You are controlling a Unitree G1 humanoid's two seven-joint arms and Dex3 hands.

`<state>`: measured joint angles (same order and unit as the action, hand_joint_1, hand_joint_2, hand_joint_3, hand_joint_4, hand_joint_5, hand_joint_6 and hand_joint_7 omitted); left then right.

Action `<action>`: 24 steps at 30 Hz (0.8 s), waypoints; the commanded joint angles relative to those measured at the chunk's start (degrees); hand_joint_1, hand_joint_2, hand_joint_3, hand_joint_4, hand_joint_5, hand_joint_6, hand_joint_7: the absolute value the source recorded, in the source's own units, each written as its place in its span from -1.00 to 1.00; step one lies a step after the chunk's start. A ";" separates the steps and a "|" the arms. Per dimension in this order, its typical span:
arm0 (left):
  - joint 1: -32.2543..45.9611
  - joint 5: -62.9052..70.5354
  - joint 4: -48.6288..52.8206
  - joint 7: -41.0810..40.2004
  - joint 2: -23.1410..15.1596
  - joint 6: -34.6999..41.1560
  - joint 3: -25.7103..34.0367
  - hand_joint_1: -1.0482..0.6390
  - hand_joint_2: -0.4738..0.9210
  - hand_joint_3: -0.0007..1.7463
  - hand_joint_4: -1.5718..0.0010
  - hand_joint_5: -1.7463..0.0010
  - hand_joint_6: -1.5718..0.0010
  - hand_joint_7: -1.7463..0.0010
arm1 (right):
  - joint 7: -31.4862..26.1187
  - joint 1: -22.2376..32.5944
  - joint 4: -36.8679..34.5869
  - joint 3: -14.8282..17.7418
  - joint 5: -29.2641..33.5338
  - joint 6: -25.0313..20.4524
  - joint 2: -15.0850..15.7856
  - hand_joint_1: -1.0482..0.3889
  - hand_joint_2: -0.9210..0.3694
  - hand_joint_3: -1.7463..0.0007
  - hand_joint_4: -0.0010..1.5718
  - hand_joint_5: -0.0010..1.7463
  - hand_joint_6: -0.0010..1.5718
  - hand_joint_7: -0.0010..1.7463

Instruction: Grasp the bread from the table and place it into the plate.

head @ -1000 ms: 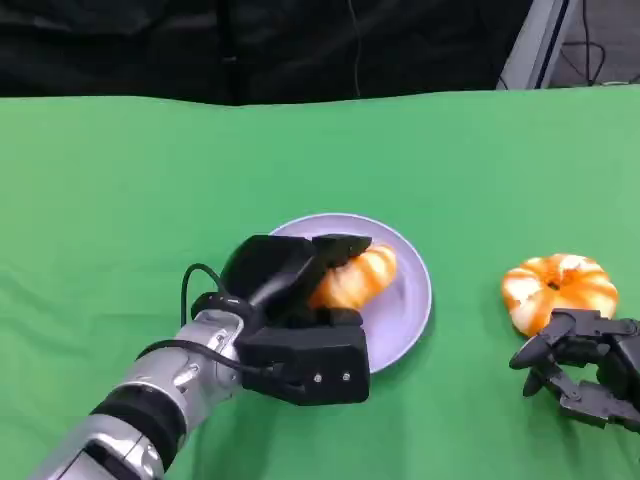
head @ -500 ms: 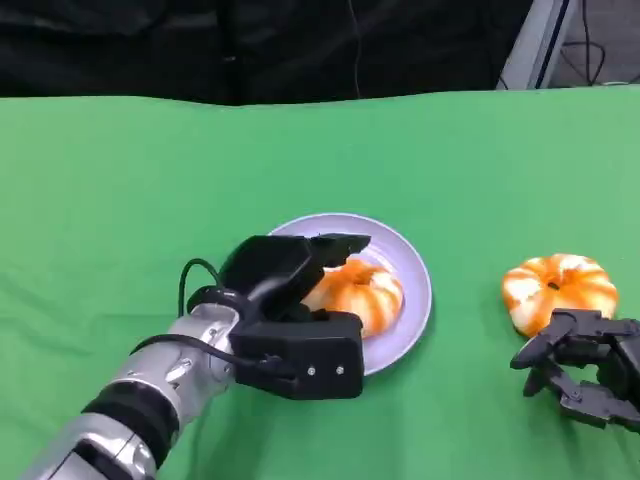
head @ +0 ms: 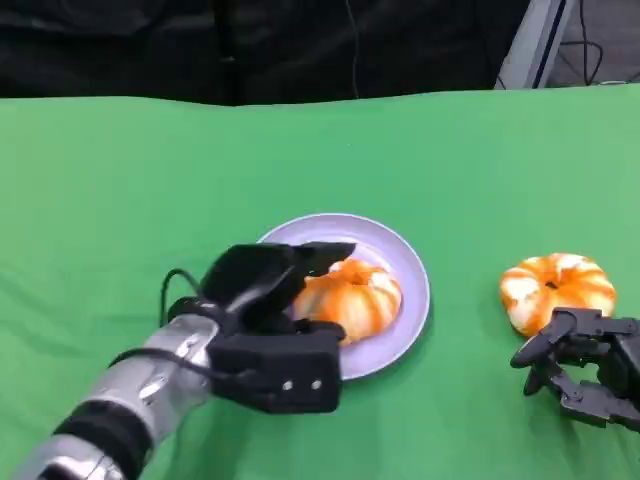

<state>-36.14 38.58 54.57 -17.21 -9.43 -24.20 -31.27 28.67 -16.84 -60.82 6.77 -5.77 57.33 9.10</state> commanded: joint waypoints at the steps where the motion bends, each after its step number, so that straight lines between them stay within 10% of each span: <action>1: 2.78 -0.62 -3.17 -1.15 -2.29 -0.91 1.58 -0.83 1.00 -0.36 0.39 0.98 0.47 0.98 | -0.47 -0.09 0.09 0.13 0.09 0.55 0.76 0.50 -0.73 0.13 0.10 0.55 0.20 0.07; 24: 15.83 -7.90 -10.83 -9.11 -5.58 -15.86 13.01 -0.64 1.00 -0.48 0.12 0.96 0.26 0.97 | -1.24 -0.10 -0.10 -0.03 0.91 0.25 0.84 0.50 -0.78 0.19 0.12 0.54 0.20 0.08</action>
<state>-21.48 32.06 44.54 -25.34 -13.96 -38.21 -19.85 27.65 -16.87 -60.89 6.58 -4.67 57.59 9.10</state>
